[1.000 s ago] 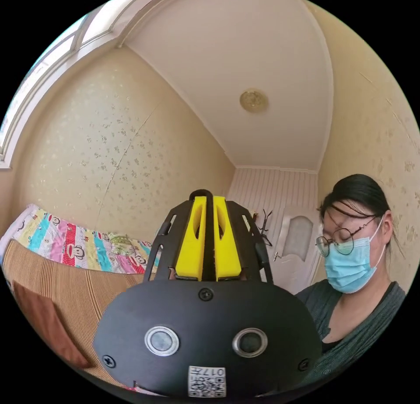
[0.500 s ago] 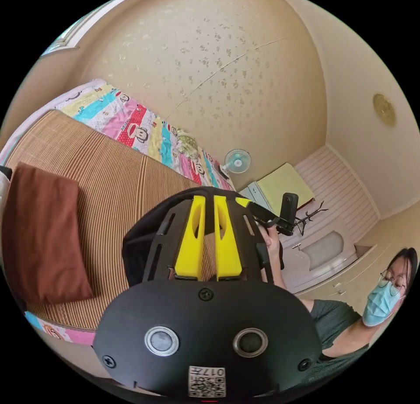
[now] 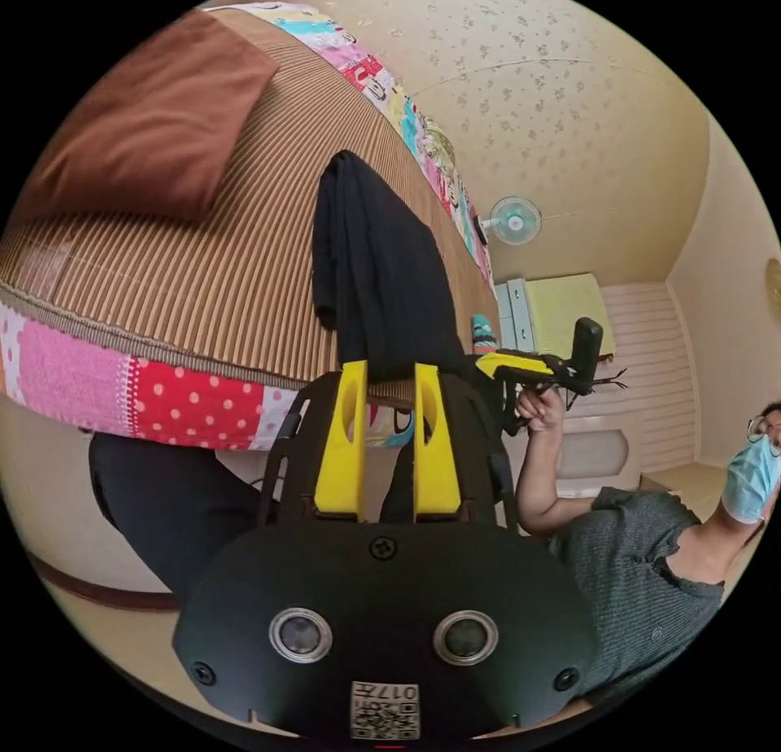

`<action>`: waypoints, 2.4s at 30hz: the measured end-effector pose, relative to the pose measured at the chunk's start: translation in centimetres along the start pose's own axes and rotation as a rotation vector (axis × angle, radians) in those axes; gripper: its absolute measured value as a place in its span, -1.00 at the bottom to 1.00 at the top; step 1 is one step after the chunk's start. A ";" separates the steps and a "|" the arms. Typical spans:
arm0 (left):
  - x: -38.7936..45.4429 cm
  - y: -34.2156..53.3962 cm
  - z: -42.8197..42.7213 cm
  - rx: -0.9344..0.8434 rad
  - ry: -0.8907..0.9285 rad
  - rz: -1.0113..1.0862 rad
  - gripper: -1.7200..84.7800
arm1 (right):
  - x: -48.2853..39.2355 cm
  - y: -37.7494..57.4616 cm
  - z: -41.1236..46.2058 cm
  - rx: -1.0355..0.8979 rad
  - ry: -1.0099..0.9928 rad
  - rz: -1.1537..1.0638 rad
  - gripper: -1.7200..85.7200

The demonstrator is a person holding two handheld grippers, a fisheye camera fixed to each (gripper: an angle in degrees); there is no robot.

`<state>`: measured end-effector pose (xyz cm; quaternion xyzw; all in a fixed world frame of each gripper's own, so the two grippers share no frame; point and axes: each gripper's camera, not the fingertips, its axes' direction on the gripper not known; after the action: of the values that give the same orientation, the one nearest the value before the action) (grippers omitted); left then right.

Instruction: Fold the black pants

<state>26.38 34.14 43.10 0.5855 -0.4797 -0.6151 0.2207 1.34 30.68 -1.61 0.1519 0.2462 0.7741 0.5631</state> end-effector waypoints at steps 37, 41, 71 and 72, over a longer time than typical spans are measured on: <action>1.4 -2.7 -7.2 0.218 -0.093 -0.096 -0.78 | -1.7 -7.0 3.5 0.361 -0.528 0.240 -0.90; 4.2 -2.9 -13.9 0.327 -0.125 -0.015 -0.78 | -6.5 -10.0 0.4 0.449 -0.604 0.123 -0.90; 4.3 16.4 -18.7 0.515 -0.498 0.086 -0.98 | -6.6 31.2 -26.4 1.020 0.092 0.121 -0.94; 5.9 16.4 -18.6 0.531 -0.475 0.129 -0.98 | -6.5 33.0 -27.1 1.039 0.132 0.154 -0.94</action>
<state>37.67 15.81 56.71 0.4317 -0.6966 -0.5728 -0.0180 -36.82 10.78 -5.68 0.3794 0.6205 0.5972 0.3384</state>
